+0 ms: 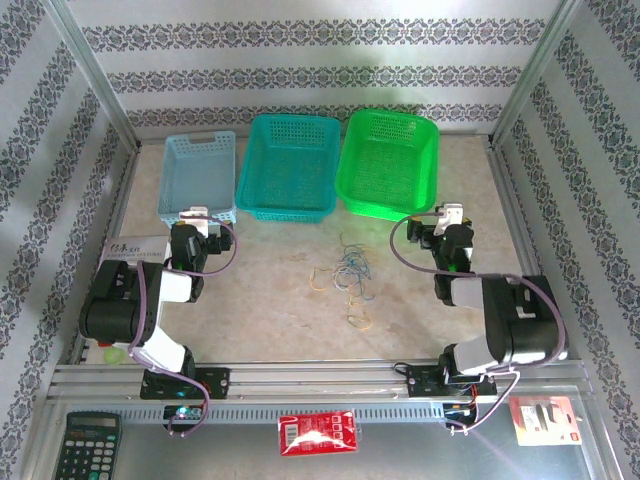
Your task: Untangle the cables
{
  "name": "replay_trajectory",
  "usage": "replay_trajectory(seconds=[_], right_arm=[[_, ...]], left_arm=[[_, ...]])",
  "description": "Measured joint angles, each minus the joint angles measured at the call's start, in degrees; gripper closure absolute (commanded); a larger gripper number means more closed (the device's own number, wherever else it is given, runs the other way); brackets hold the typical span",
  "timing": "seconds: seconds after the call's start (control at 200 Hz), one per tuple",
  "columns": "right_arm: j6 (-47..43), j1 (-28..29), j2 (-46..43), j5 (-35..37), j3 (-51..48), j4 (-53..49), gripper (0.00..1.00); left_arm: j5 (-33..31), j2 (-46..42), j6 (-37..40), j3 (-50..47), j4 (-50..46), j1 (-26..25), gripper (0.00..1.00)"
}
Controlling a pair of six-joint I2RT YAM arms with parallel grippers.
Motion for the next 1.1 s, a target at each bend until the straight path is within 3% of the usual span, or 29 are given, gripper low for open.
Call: replay_trajectory(seconds=[0.175,0.315,0.415,0.545,0.879,1.104], right_arm=[[6.6,0.0,-11.7,1.6,2.1,-10.0,0.02],[19.7,-4.2,-19.7,3.8,1.1,-15.2,0.02],[25.6,-7.7,-24.5,1.0,0.1,-18.3,0.02],[28.1,-7.1,-26.3,-5.8,3.5,-26.3,0.02],[30.4,2.8,-32.8,-14.1,5.4,-41.3,0.03],[31.5,14.7,-33.1,-15.2,6.8,-49.7,0.15]], left_arm=[[-0.7,-3.6,0.0,1.8,-4.1,0.0,0.0],[-1.7,-6.4,0.0,3.7,-9.7,0.0,0.0],[-2.6,-8.9,-0.6,6.0,-13.7,0.0,0.0],[-3.3,-14.1,-2.5,10.3,-20.1,0.0,0.0],[1.2,-29.4,-11.5,20.9,-39.7,-0.9,0.0],[3.4,-38.7,-18.5,21.2,-52.1,-8.5,0.0]])
